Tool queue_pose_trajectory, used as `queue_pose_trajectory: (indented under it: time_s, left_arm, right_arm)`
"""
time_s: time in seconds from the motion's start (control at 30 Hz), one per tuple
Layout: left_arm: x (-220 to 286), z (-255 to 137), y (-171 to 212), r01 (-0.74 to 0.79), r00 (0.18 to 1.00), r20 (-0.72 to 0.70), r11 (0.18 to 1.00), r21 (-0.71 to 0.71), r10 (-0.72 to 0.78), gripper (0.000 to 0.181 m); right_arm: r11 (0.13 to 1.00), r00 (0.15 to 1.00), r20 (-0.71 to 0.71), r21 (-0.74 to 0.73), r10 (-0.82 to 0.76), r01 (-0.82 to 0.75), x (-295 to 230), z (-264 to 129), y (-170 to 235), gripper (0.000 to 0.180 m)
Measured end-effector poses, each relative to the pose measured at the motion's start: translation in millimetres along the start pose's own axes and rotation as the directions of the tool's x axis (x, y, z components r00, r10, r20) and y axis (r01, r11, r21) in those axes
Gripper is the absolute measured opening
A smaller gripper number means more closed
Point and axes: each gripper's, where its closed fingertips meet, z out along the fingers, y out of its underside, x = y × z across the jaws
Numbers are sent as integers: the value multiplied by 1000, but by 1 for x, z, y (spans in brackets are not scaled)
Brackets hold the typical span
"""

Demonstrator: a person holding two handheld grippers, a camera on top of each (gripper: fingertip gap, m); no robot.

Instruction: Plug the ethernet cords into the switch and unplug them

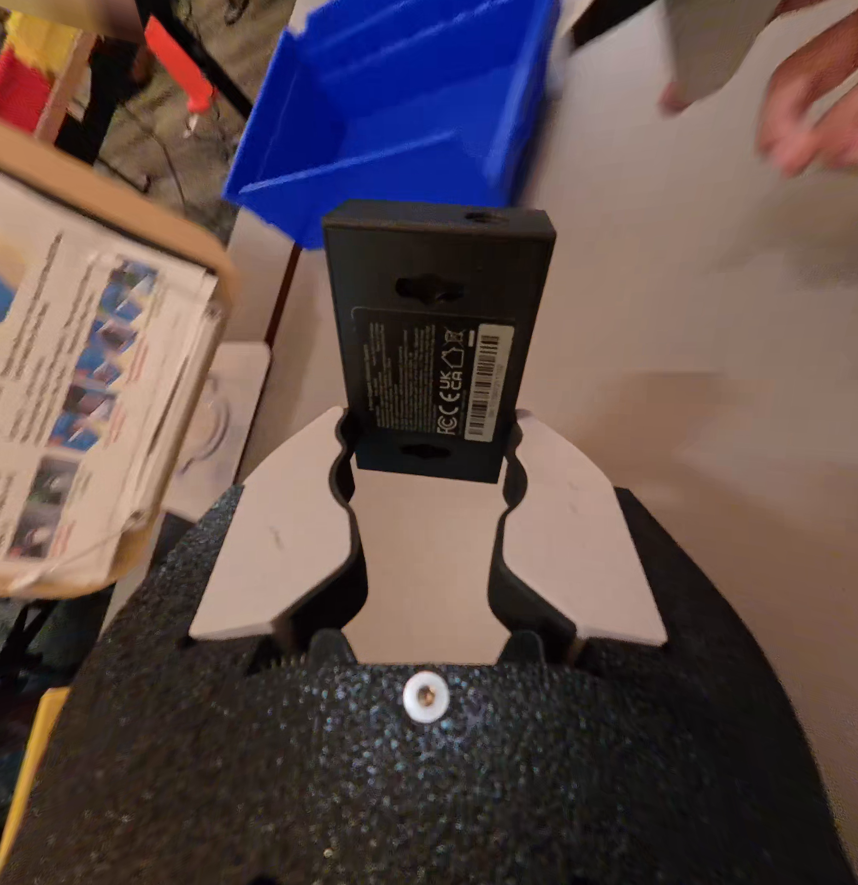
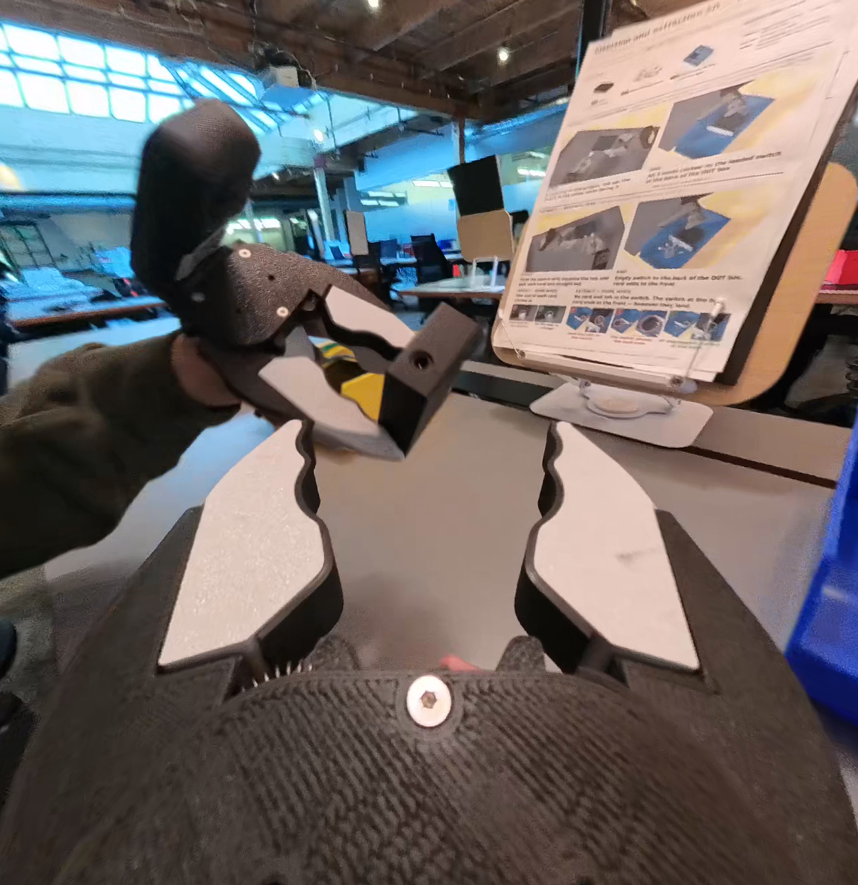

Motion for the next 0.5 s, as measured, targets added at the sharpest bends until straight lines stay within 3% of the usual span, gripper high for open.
queue_pose_trajectory:
  time_s: [0.1,0.2,0.23,0.3,0.33,0.4,0.5]
  left_arm:
    - [32,20,-29,38,998,45,993,109,-43,60]
    - [48,24,-50,104,992,47,966,237,-118,60]
    - [54,21,-58,165,985,-6,939,301,-171,60]
    - [56,8,-76,319,948,-145,829,459,-285,60]
    - [56,0,-83,388,921,-226,762,518,-316,60]
    - [54,-15,-93,467,884,-341,636,615,-320,60]
    - [57,-30,-100,516,856,-446,503,693,-263,60]
  right_arm:
    - [993,991,-104,-88,-83,74,8,0,16,90]
    - [995,991,-91,-21,-99,98,8,-7,8,88]
    - [997,996,-57,7,-73,74,7,-11,4,89]
    - [990,987,78,18,138,-140,6,-18,1,91]
    - [955,945,145,1,293,-296,10,-21,2,93]
    - [819,776,292,-44,559,-573,14,-27,5,85]
    - [607,491,455,-149,743,-781,6,-30,13,66]
